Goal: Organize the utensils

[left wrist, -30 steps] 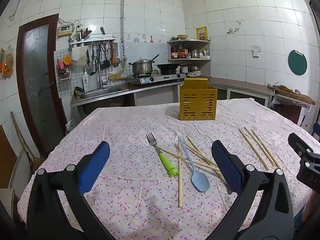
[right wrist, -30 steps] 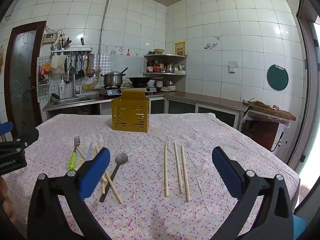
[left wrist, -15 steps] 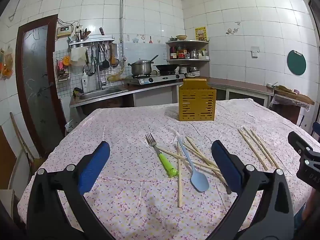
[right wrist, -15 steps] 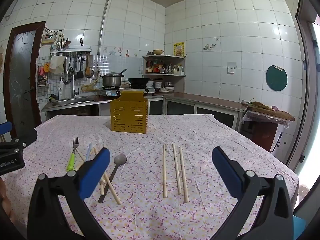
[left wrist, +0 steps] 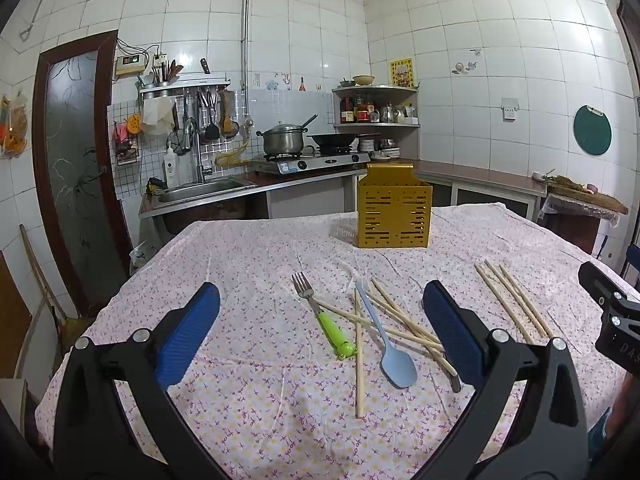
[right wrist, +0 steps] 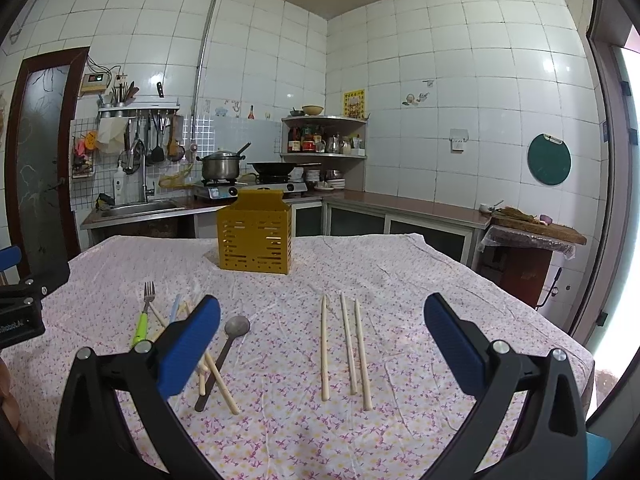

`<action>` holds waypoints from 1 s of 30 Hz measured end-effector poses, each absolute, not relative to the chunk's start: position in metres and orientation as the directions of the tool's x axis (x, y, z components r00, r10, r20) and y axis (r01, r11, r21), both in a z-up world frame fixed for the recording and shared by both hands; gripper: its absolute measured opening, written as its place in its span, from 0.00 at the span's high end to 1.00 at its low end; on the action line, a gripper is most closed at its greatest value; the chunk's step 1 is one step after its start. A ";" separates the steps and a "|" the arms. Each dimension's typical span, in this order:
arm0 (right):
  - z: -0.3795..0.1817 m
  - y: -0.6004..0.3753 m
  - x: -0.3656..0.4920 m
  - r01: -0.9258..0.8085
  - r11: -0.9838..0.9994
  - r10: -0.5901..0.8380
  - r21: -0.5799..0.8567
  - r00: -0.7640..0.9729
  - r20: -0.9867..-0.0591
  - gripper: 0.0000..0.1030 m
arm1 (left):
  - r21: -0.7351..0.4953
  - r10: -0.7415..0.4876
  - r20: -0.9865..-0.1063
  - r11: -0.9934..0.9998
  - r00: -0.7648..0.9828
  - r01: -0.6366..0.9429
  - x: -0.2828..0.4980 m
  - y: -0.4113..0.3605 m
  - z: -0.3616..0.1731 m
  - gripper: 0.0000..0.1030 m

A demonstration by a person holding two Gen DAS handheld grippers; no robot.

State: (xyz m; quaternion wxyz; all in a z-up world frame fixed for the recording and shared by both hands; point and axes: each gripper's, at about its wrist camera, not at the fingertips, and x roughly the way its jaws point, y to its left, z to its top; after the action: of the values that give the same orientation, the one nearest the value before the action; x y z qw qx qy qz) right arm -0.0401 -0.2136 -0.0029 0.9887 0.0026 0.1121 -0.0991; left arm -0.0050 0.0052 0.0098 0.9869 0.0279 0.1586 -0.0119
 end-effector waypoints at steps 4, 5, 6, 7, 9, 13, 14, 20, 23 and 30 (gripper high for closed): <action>-0.002 -0.212 -0.041 0.201 0.980 -0.198 -0.013 0.954 -0.223 0.03 | 0.047 -0.019 -0.318 0.998 0.948 0.036 -0.004 0.005 0.010 0.04; -0.002 -0.213 -0.041 0.202 0.979 -0.199 -0.012 0.955 -0.222 0.03 | 0.047 -0.021 -0.319 0.998 0.948 0.038 -0.004 0.005 0.009 0.04; -0.002 -0.212 -0.042 0.203 0.979 -0.201 -0.013 0.955 -0.220 0.03 | 0.047 -0.022 -0.319 0.998 0.947 0.039 -0.003 0.005 0.008 0.04; 0.000 -0.214 -0.040 0.203 0.979 -0.201 -0.014 0.955 -0.218 0.03 | 0.047 -0.022 -0.318 0.998 0.948 0.038 -0.003 0.005 0.008 0.04; 0.001 -0.214 -0.040 0.204 0.979 -0.203 -0.015 0.955 -0.217 0.03 | 0.046 -0.023 -0.316 0.998 0.948 0.040 -0.003 0.005 0.009 0.04; 0.001 -0.215 -0.039 0.204 0.979 -0.202 -0.014 0.955 -0.219 0.03 | 0.047 -0.023 -0.315 0.998 0.949 0.039 -0.003 0.005 0.010 0.04; 0.001 -0.215 -0.039 0.204 0.979 -0.202 -0.014 0.954 -0.220 0.03 | 0.048 -0.022 -0.315 0.998 0.949 0.039 -0.003 0.004 0.009 0.04; 0.003 -0.215 -0.039 0.200 0.980 -0.199 -0.018 0.955 -0.218 0.03 | 0.044 -0.024 -0.319 0.998 0.947 0.041 0.000 0.004 0.011 0.04; 0.003 -0.216 -0.038 0.201 0.980 -0.199 -0.016 0.956 -0.217 0.03 | 0.045 -0.025 -0.320 0.998 0.947 0.041 0.002 0.004 0.011 0.04; 0.003 -0.213 -0.037 0.201 0.979 -0.201 -0.022 0.955 -0.220 0.03 | 0.045 -0.029 -0.322 0.998 0.946 0.046 0.003 0.004 0.010 0.04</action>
State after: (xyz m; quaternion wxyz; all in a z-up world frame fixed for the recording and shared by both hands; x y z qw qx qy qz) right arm -0.0373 -0.2131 0.0031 0.9886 0.0000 0.1113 -0.1015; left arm 0.0029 0.0041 0.0100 0.9861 0.0258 0.1630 -0.0190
